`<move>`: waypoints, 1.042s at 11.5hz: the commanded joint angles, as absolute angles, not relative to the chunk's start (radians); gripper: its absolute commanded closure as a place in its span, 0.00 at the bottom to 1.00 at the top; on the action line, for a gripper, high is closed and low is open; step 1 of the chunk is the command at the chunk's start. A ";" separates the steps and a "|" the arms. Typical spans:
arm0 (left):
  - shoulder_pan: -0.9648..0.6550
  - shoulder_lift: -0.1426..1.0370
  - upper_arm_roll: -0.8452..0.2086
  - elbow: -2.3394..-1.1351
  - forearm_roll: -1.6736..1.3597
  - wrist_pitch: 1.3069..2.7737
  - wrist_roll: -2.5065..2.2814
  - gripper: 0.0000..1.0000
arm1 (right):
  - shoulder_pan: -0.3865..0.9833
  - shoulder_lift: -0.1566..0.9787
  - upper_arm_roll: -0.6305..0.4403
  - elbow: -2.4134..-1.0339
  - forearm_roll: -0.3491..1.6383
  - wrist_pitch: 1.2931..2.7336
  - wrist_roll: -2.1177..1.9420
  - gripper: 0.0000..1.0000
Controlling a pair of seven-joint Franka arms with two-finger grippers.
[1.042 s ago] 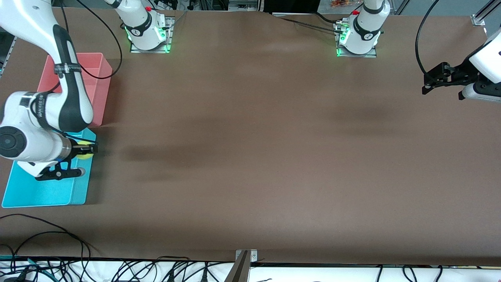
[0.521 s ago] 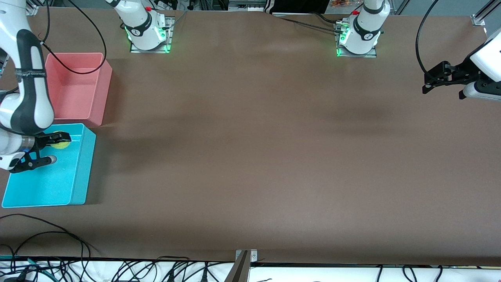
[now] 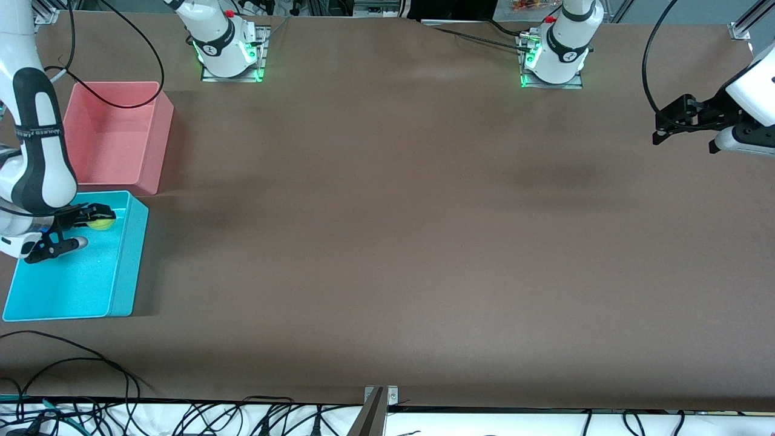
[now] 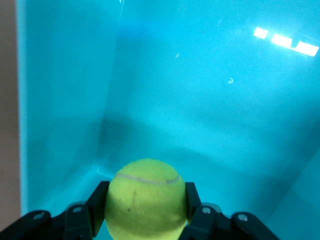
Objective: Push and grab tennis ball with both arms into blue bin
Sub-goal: 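Lower the ball into the cyan bin and open the right gripper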
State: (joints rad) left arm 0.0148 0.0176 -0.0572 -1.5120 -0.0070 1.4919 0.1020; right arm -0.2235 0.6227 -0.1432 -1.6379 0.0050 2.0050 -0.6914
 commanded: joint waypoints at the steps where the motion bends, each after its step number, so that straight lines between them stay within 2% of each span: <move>1: 0.017 0.000 -0.057 -1.526 -0.020 1.488 0.095 0.00 | -0.242 0.650 -0.132 -1.635 0.050 2.031 -0.721 0.00; 6: 0.018 0.000 -0.057 -1.525 -0.020 1.486 0.100 0.00 | -0.242 0.638 -0.132 -1.617 0.046 2.017 -0.723 0.00; 8: 0.018 0.000 -0.057 -1.525 -0.020 1.486 0.103 0.00 | -0.235 0.597 -0.132 -1.612 0.037 1.990 -0.703 0.00; 10: 0.018 0.000 -0.057 -1.525 -0.020 1.486 0.101 0.00 | -0.232 0.554 -0.138 -1.588 0.032 1.907 -0.683 0.00; 12: 0.018 0.000 -0.057 -1.525 -0.020 1.486 0.103 0.00 | -0.227 0.499 -0.127 -1.524 -0.026 1.736 -0.567 0.00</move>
State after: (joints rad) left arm 0.0151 0.0177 -0.0566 -1.5130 -0.0070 1.4906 0.1020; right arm -0.2266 0.5764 -0.1419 -1.5798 0.0269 1.9068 -0.6678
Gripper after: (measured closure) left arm 0.000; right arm 0.000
